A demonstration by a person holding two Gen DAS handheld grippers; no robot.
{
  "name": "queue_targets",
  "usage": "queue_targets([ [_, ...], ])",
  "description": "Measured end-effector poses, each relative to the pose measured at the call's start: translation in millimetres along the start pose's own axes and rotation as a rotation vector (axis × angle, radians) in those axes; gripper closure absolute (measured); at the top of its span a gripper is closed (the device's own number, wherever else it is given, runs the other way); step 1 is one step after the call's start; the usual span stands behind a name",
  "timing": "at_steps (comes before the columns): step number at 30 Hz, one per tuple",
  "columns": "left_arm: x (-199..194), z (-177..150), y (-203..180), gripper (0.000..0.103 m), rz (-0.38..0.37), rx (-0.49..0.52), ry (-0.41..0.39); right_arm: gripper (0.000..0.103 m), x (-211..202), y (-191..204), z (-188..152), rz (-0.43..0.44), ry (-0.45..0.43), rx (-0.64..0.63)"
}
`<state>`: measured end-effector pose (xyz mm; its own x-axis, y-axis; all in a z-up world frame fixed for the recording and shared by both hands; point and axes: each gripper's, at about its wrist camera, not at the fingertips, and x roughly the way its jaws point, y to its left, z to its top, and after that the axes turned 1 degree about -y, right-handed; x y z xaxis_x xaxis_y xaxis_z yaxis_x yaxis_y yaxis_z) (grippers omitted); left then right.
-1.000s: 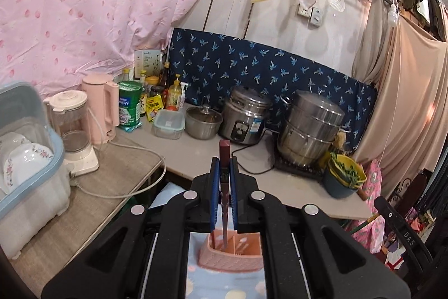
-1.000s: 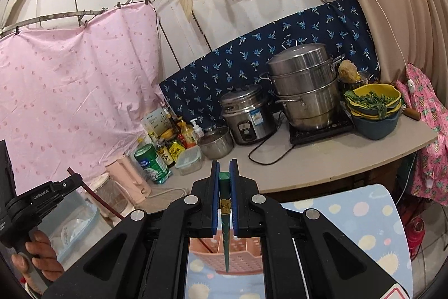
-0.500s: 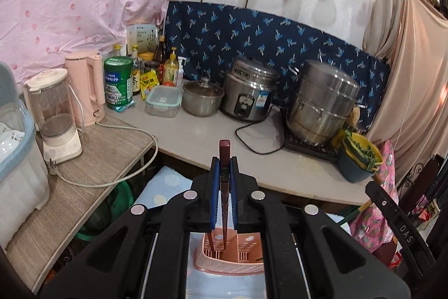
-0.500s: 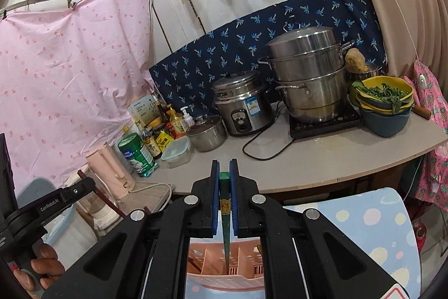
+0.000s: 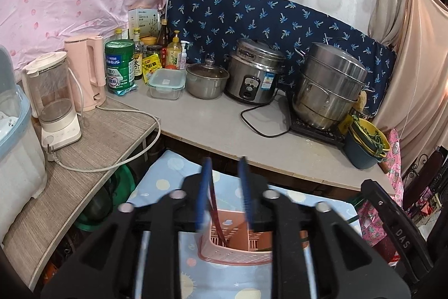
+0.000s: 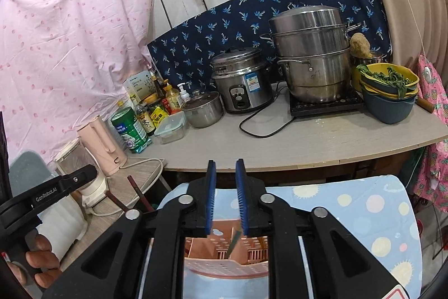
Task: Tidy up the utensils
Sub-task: 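Open both tools to drop the chopsticks into the basket, then move both open tools back toward the remaining chopsticks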
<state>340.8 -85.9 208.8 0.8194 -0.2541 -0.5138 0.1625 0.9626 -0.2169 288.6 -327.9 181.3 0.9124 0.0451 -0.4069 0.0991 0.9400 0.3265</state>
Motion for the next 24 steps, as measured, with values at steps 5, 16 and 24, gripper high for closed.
queue_targets([
  [5, -11.1, -2.9, 8.2, 0.058, 0.017, -0.005, -0.015, 0.069, -15.0, 0.4, -2.2, 0.005, -0.009, -0.006],
  [16, -40.3, -34.9, 22.1, 0.048, 0.107, 0.075, 0.006, 0.065, -58.9, 8.3, -27.5, 0.006, 0.012, -0.045],
  [24, -66.5, -69.3, 27.3, 0.048, 0.2, 0.155, 0.013, 0.062, -88.0, 10.6, -56.7, -0.013, 0.06, -0.063],
])
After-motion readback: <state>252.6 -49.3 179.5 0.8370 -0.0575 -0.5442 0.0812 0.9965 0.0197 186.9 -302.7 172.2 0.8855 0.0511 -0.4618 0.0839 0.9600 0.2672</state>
